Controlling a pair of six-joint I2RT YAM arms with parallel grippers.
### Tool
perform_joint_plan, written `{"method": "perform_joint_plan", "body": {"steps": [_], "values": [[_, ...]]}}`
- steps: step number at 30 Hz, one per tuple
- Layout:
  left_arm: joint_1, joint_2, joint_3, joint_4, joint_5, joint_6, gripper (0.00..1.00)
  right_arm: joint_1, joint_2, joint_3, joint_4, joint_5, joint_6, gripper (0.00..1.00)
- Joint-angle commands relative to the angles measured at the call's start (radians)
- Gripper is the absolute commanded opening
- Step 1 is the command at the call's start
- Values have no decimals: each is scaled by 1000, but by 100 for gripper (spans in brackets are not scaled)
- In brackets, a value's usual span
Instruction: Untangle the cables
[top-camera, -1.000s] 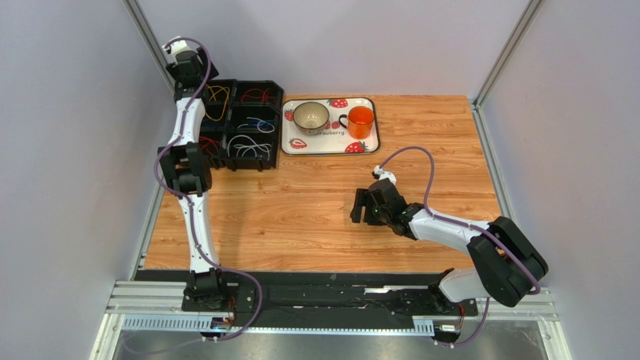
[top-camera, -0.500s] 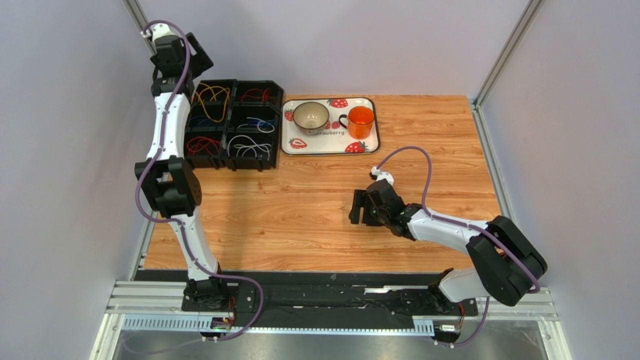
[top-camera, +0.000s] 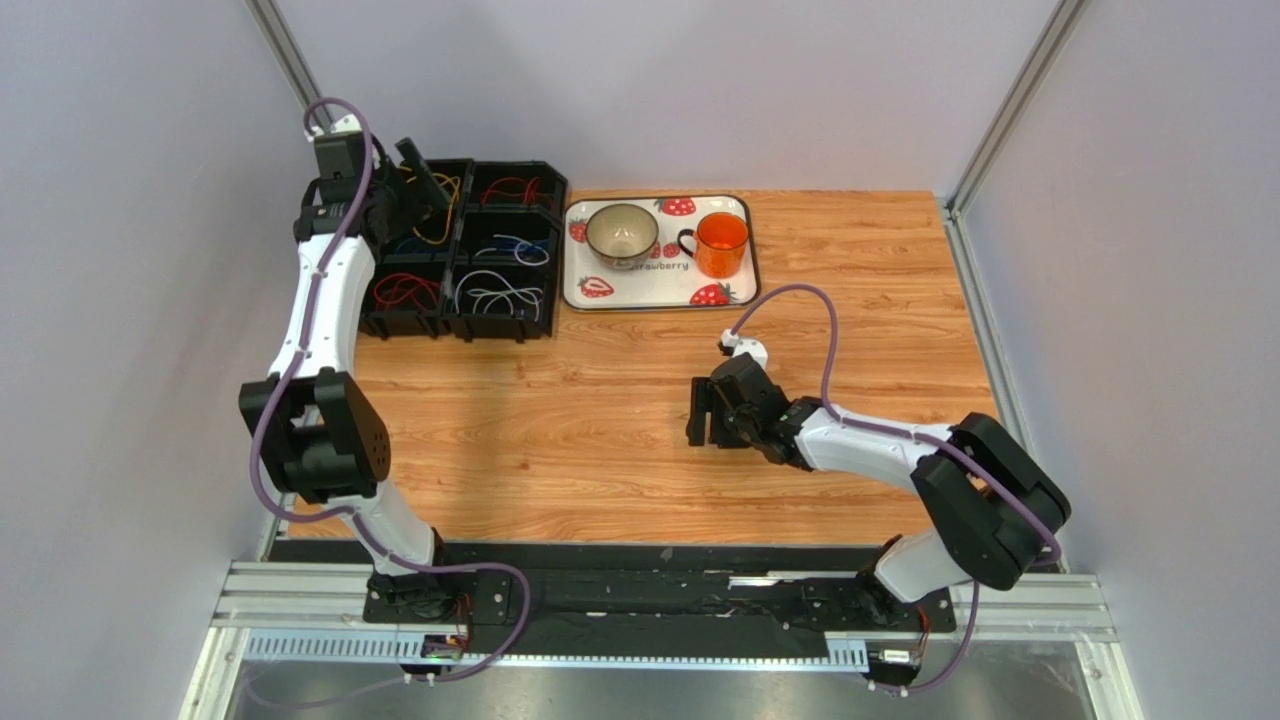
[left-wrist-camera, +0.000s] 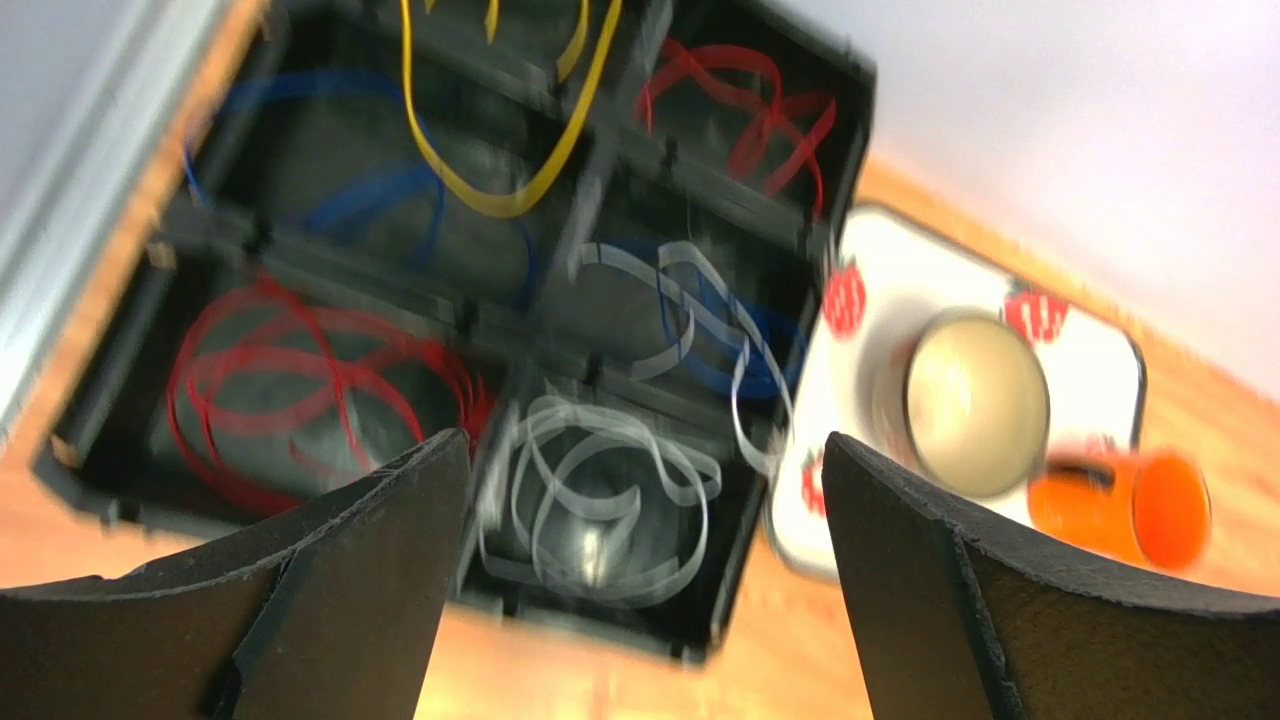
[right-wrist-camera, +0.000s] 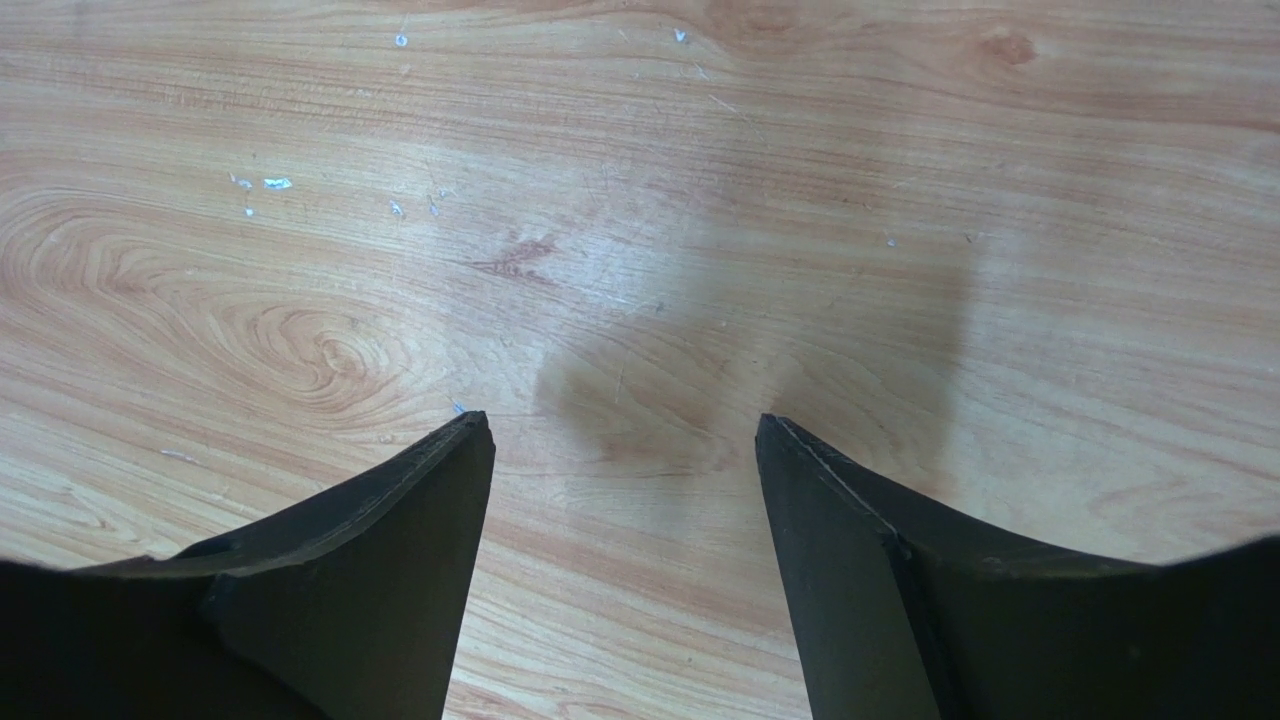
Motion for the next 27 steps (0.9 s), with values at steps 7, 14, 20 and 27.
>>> {"method": "perform_joint_plan", "body": {"steps": [7, 14, 20, 27], "values": [[-68, -165, -113, -84, -18, 96, 95, 62, 22, 1, -111, 66, 9, 72], [-68, 5, -44, -14, -143, 181, 91, 62, 19, -1, -111, 76, 12, 72], [-47, 235, 143, 5, -174, 198, 85, 62, 25, 6, -111, 77, 9, 72], [-1, 429, 327, 71, -223, 181, 81, 62, 19, 6, -100, 71, -5, 72]]}}
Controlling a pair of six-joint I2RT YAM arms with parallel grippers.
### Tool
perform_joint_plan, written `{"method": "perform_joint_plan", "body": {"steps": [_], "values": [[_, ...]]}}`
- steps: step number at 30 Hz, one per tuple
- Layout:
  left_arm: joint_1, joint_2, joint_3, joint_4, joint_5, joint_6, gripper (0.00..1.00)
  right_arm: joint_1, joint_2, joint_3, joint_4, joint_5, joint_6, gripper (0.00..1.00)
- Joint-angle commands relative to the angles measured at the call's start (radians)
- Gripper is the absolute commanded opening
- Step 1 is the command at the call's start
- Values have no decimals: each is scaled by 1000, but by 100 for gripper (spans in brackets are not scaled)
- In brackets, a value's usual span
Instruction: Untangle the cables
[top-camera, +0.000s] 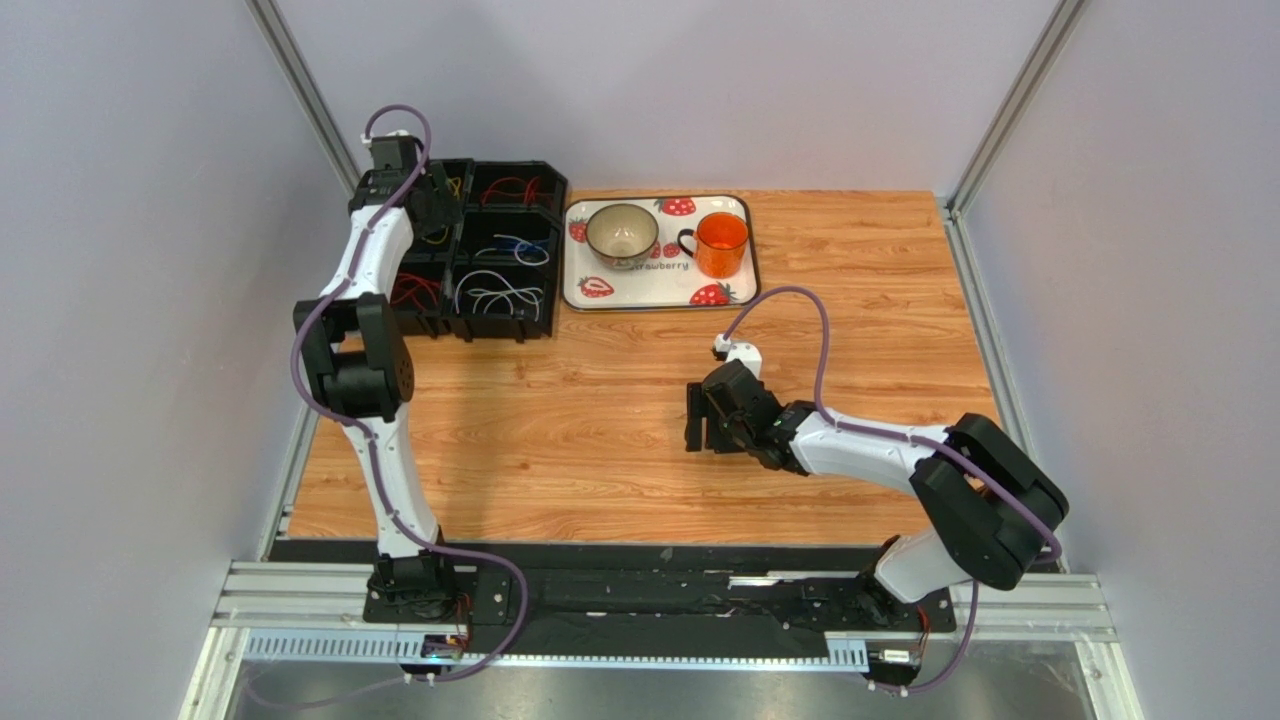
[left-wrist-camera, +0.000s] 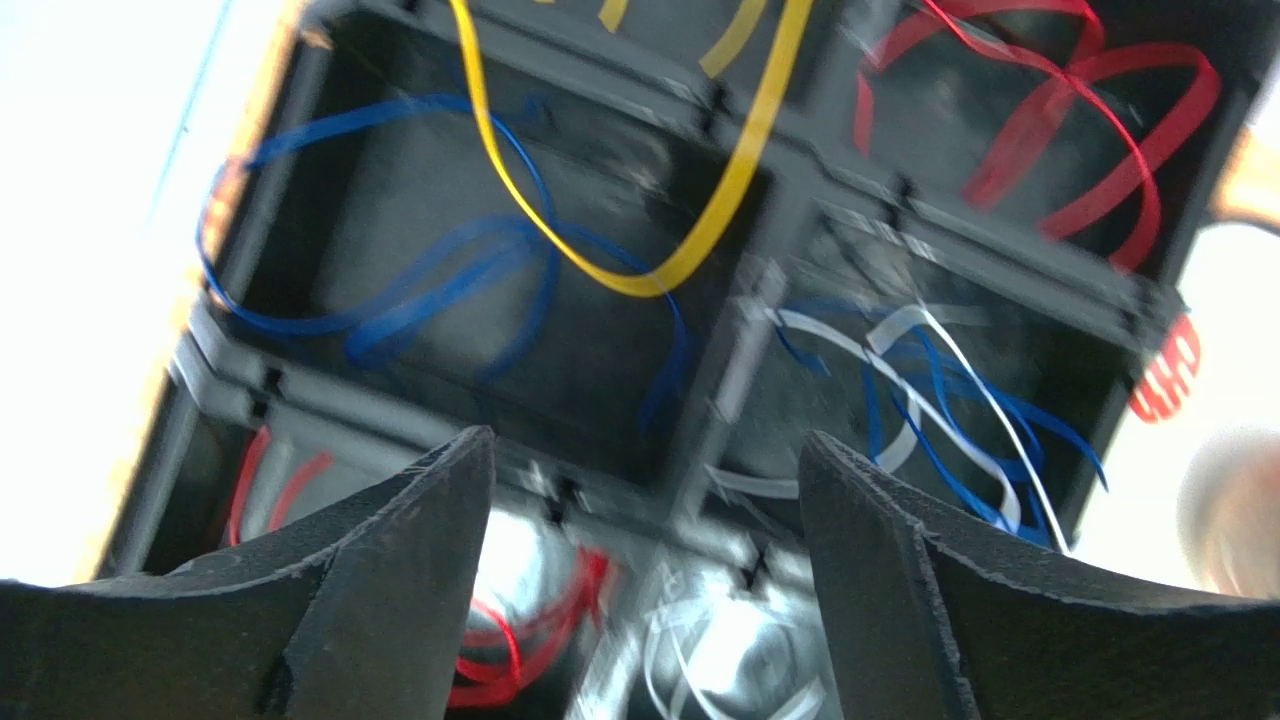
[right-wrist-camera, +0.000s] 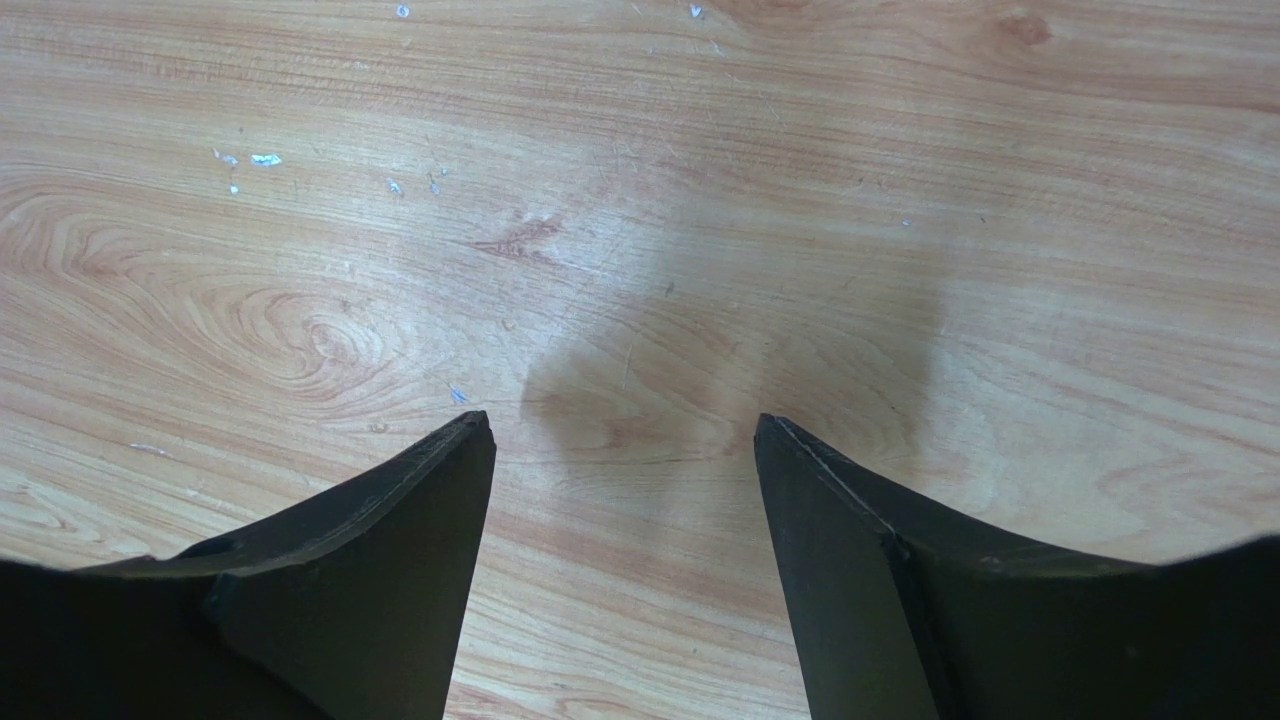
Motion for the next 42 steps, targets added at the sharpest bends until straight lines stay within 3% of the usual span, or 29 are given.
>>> {"method": "perform_joint_plan", "body": {"steps": [1, 4, 14, 28, 42], "values": [[36, 51, 117, 97, -57, 21, 79, 6, 10, -7, -72, 0, -5, 72], [38, 92, 161, 143, -77, 43, 72, 6, 11, -5, -69, -3, -10, 72], [46, 289, 455, 94, -131, 78, 68, -1, 22, 4, -71, -17, -16, 72], [76, 385, 517, 135, -107, 15, 63, -4, 39, 18, -78, -26, -17, 72], [81, 451, 577, 146, -122, -8, 49, -9, 31, 10, -74, -27, -17, 72]]}}
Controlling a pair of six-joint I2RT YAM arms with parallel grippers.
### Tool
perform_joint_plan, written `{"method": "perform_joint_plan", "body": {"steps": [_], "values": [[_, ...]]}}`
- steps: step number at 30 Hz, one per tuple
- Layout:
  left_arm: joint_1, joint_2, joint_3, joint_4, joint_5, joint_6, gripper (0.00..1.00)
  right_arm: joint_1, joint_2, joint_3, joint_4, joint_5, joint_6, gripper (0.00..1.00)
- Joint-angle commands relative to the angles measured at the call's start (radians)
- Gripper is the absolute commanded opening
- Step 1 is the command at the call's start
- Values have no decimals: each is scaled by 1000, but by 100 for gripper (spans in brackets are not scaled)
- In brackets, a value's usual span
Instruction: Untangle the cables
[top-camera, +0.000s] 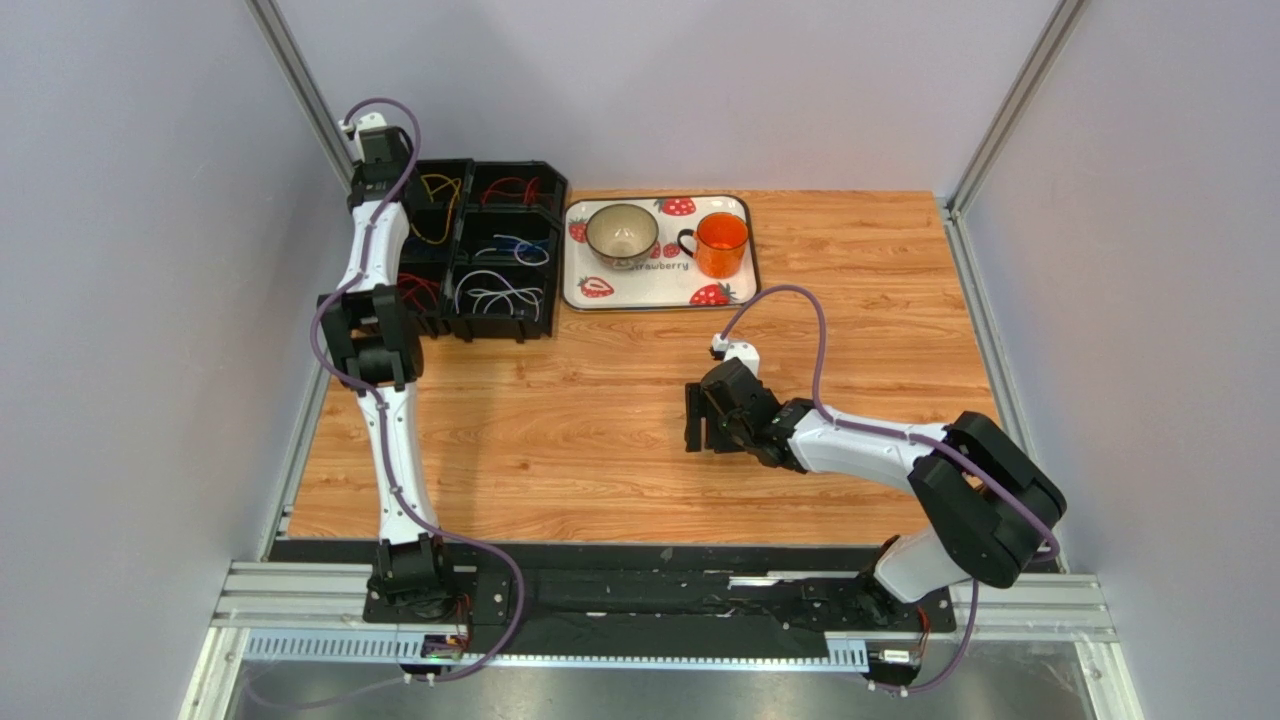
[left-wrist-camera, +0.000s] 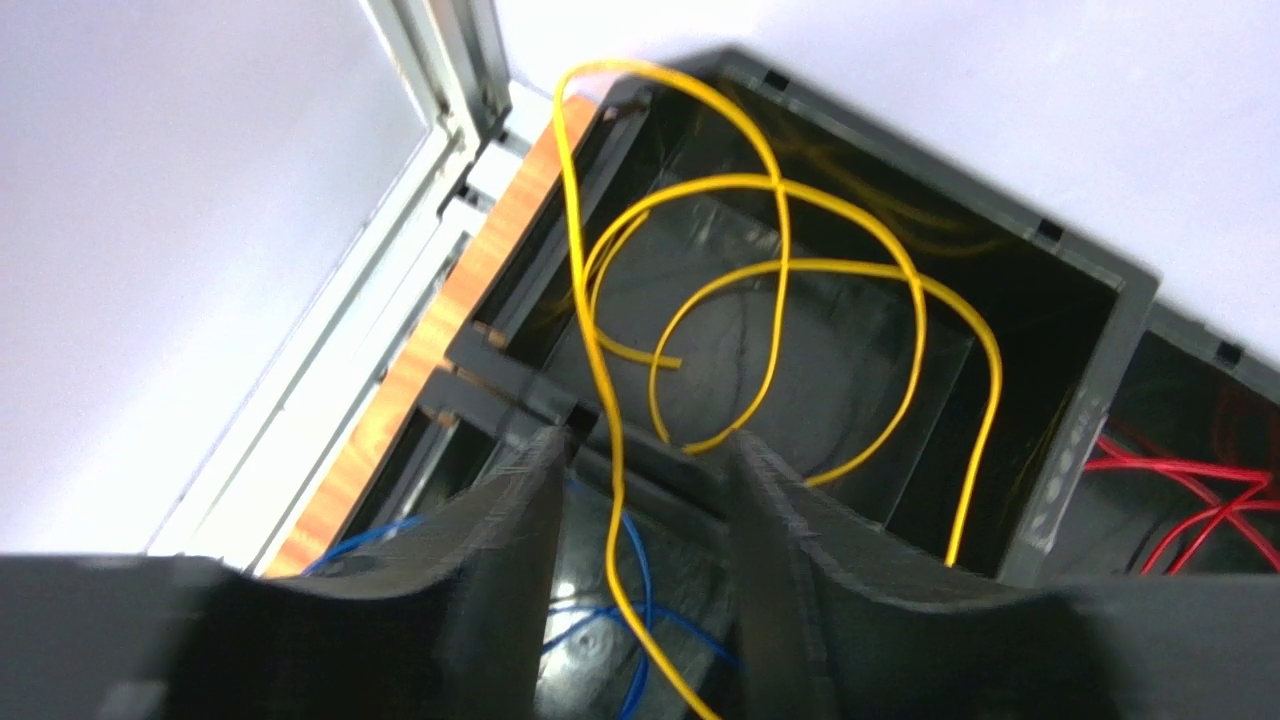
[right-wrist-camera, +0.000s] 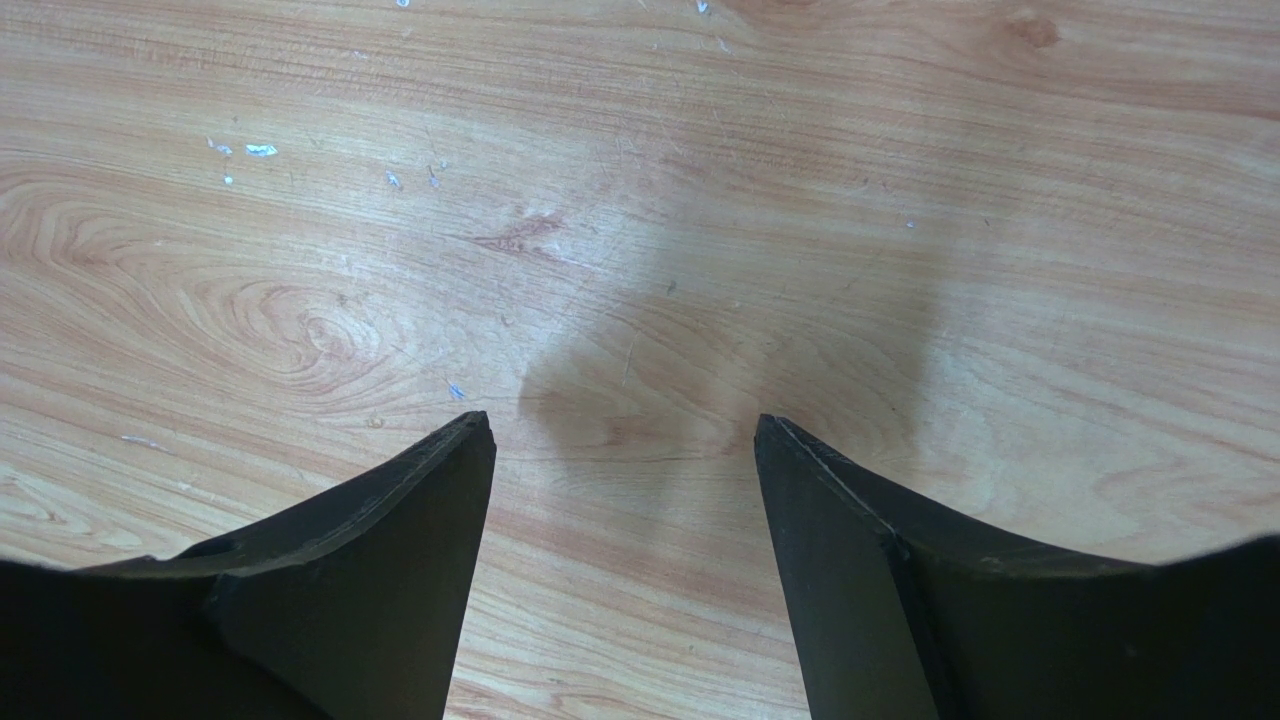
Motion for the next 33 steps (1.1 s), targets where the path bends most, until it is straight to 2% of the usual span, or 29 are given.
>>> {"method": "perform_joint_plan", "body": {"steps": [1, 4, 6, 15, 33], "values": [[9, 37, 95, 27, -2, -19, 46, -4, 22, -8, -52, -19, 0, 72], [8, 29, 84, 46, 0, -21, 35, -7, 25, -4, -52, -22, 0, 72], [8, 29, 82, 55, 3, -21, 33, -6, 25, -4, -53, -21, 0, 72], [11, 31, 72, 36, -17, -18, 38, -7, 23, -5, -55, -22, 0, 72], [26, 60, 70, 40, -5, -50, 36, -10, 28, -1, -55, -24, 1, 72]]}}
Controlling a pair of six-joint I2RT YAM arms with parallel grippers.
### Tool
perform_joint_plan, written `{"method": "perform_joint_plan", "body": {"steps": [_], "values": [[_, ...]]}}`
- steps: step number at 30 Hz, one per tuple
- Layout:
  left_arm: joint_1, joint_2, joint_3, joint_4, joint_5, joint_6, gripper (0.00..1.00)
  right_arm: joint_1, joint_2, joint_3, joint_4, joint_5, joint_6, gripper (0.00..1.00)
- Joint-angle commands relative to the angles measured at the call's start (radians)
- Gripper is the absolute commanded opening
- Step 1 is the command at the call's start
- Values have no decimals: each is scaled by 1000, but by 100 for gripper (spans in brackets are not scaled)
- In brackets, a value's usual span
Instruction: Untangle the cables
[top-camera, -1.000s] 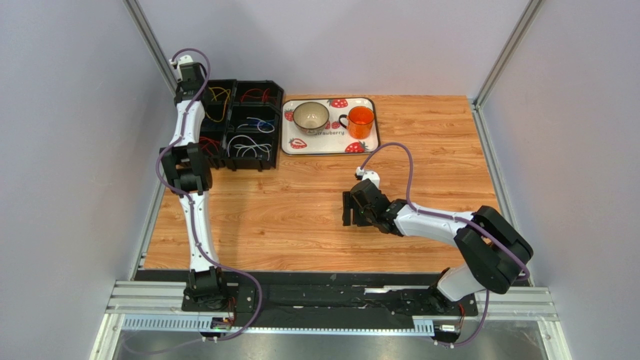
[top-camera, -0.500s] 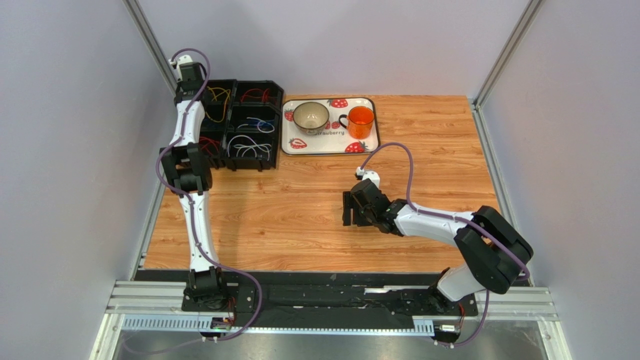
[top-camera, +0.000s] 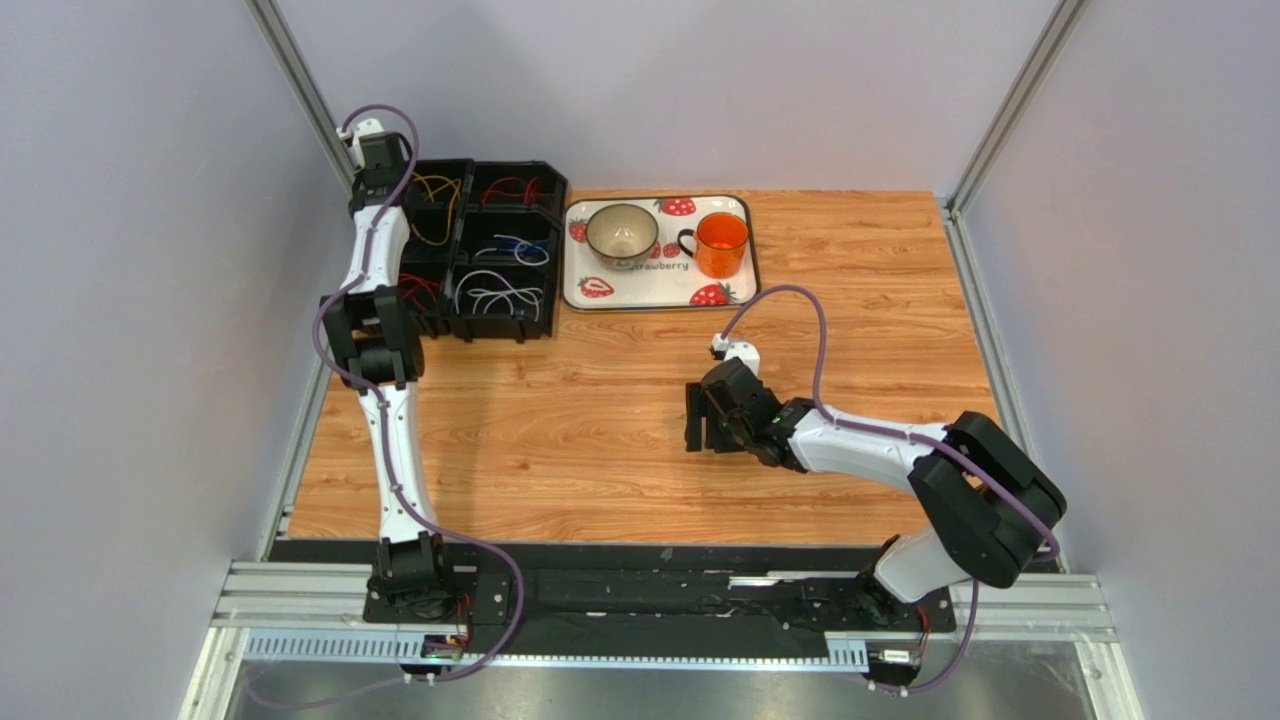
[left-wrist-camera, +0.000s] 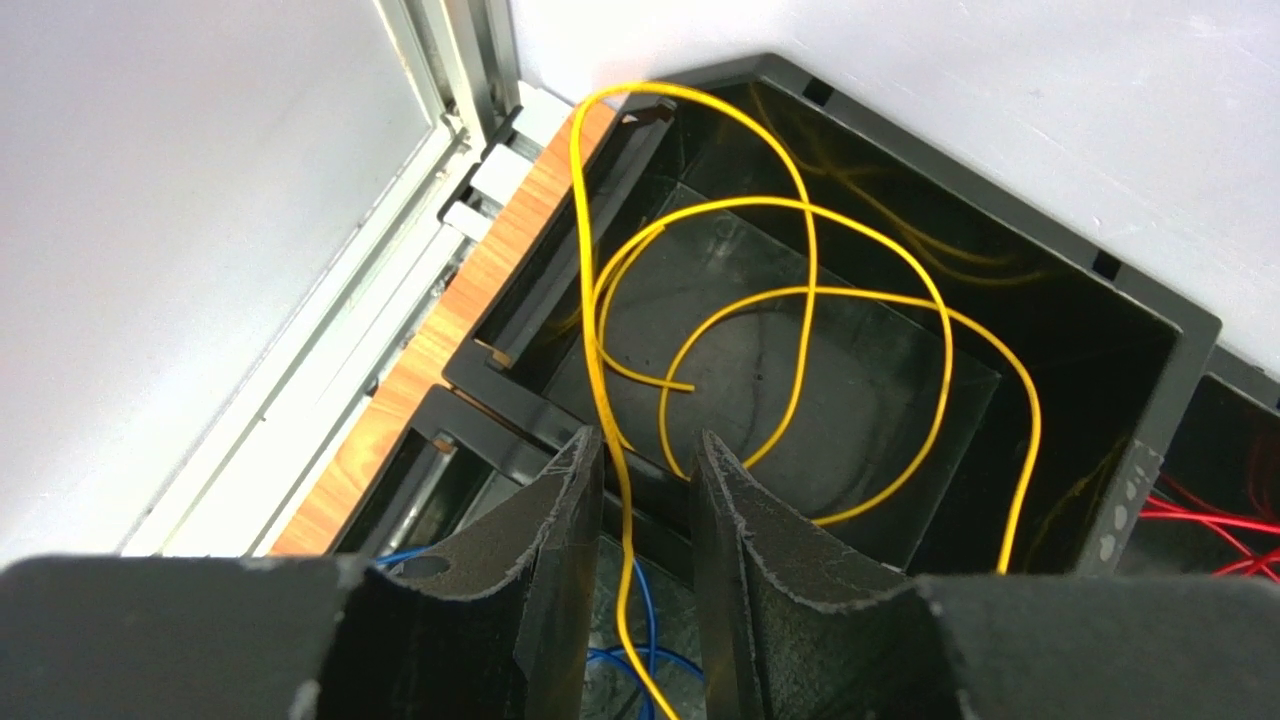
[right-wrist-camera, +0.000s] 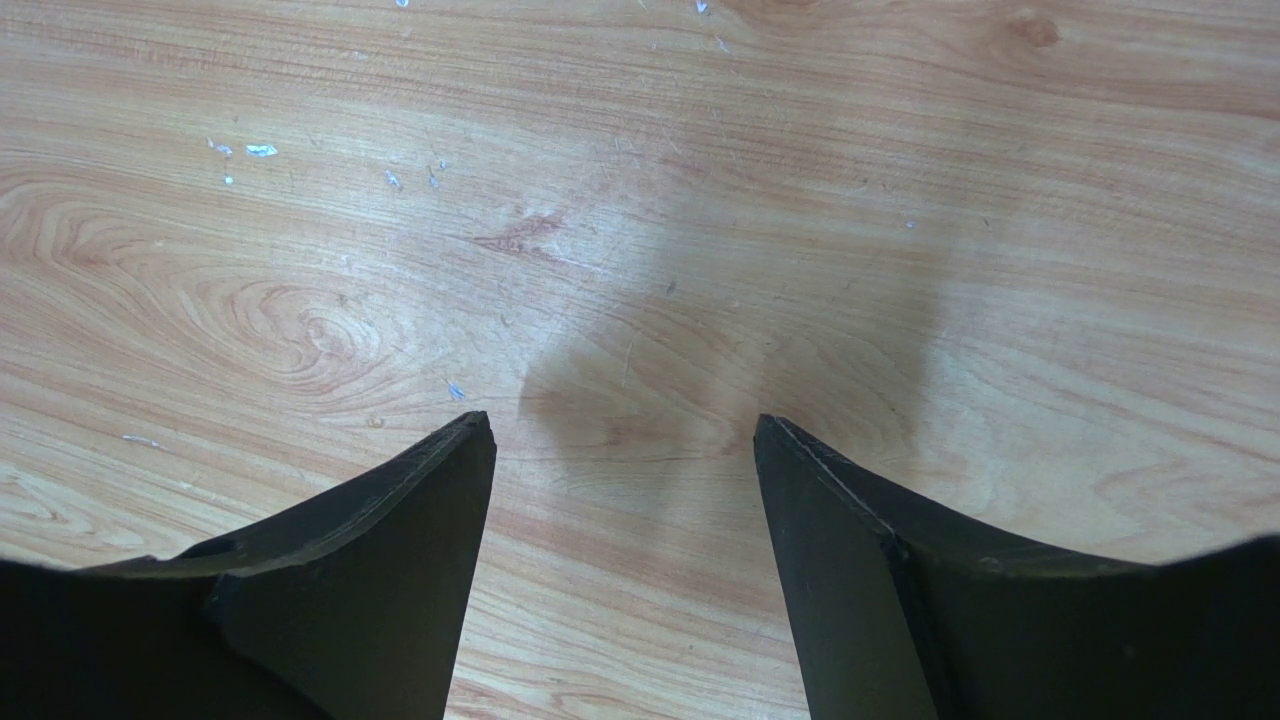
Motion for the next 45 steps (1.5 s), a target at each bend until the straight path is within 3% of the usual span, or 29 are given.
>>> {"method": "perform_joint_plan", "body": {"steps": [1, 3, 5, 20, 29, 32, 45], "values": [[16, 2, 24, 19, 2, -16, 34, -5, 29, -1, -52, -18, 0, 72], [18, 3, 23, 28, 5, -15, 26, -5, 31, -1, -52, -18, 0, 72], [19, 0, 26, 33, 23, -13, 0, -5, 31, -1, -52, -18, 0, 72], [7, -188, -9, 114, 31, -65, 0, -5, 29, 1, -55, -16, 0, 71], [-21, -261, -61, 353, 101, -52, 0, -5, 31, 1, -52, -16, 1, 71], [-30, -248, -81, 488, 114, -27, 0, -5, 31, 1, -54, -16, 1, 71], [-30, -38, -63, 692, 183, -13, 0, -5, 51, 16, -65, -16, -2, 71]]}}
